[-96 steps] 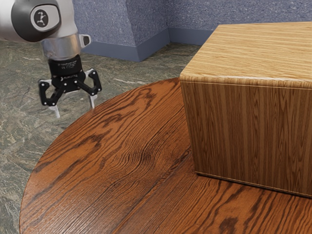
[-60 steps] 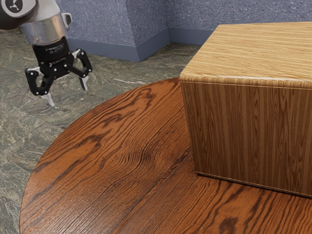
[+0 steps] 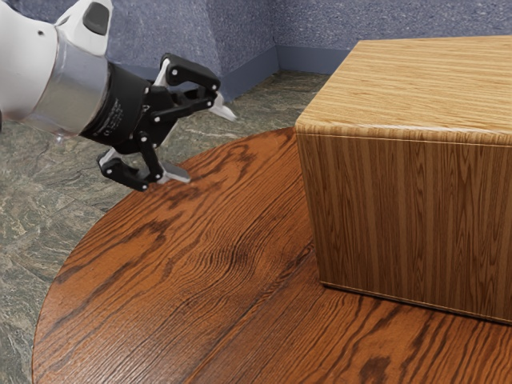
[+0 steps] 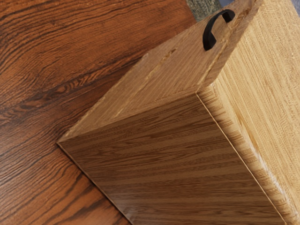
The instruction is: Pull the drawer handle with one arm to open the drawer
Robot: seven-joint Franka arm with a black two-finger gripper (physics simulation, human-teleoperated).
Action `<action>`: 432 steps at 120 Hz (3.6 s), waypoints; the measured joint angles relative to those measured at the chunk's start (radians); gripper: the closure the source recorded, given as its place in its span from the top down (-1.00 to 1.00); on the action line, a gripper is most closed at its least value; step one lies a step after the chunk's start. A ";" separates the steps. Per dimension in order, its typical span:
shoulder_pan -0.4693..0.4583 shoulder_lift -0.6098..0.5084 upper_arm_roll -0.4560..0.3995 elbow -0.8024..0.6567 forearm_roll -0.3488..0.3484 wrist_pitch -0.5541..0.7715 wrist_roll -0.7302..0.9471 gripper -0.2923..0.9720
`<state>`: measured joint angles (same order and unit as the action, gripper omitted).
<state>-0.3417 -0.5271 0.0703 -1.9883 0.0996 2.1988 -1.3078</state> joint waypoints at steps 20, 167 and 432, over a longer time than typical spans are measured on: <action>-0.262 -0.176 0.324 -0.099 0.029 0.129 0.015 0.54; -1.568 -0.109 1.535 0.472 0.299 0.363 0.476 0.53; -1.911 -0.101 1.927 0.607 0.411 0.273 0.332 0.53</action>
<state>-2.2528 -0.6277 1.9971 -1.3809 0.5110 2.4720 -0.9756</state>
